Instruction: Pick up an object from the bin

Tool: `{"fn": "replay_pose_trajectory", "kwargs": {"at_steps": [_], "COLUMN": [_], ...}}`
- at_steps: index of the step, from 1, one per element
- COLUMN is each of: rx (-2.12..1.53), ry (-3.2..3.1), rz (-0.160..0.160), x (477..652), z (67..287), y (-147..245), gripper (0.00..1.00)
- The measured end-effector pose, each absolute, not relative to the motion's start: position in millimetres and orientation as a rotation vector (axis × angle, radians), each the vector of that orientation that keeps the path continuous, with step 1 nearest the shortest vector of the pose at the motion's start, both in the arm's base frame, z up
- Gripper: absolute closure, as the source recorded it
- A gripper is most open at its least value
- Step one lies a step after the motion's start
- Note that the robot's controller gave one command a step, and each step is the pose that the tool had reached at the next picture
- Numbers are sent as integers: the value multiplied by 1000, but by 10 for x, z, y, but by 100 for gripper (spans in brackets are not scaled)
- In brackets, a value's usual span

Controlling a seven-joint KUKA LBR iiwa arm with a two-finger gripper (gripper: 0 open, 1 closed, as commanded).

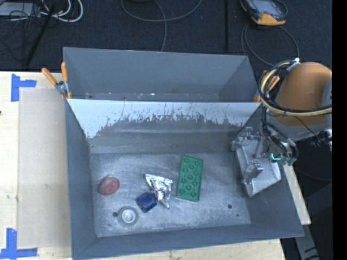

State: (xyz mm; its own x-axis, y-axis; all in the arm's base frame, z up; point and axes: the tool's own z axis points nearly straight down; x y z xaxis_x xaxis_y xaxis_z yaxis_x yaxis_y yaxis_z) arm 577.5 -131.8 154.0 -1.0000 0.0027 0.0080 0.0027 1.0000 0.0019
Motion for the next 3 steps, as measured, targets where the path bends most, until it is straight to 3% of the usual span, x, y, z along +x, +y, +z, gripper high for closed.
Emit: {"fn": "replay_pose_trajectory", "kwargs": {"at_steps": [1,2,3], "rx": [-81,-81,-78], "ry": [-3134,-3139,-3139], "rz": [-6,-1,-1], "x": [4973,4998,4998], "z": [1650,1652,1652], "y": [-713,-736,-736], "gripper": [0,100,0]}}
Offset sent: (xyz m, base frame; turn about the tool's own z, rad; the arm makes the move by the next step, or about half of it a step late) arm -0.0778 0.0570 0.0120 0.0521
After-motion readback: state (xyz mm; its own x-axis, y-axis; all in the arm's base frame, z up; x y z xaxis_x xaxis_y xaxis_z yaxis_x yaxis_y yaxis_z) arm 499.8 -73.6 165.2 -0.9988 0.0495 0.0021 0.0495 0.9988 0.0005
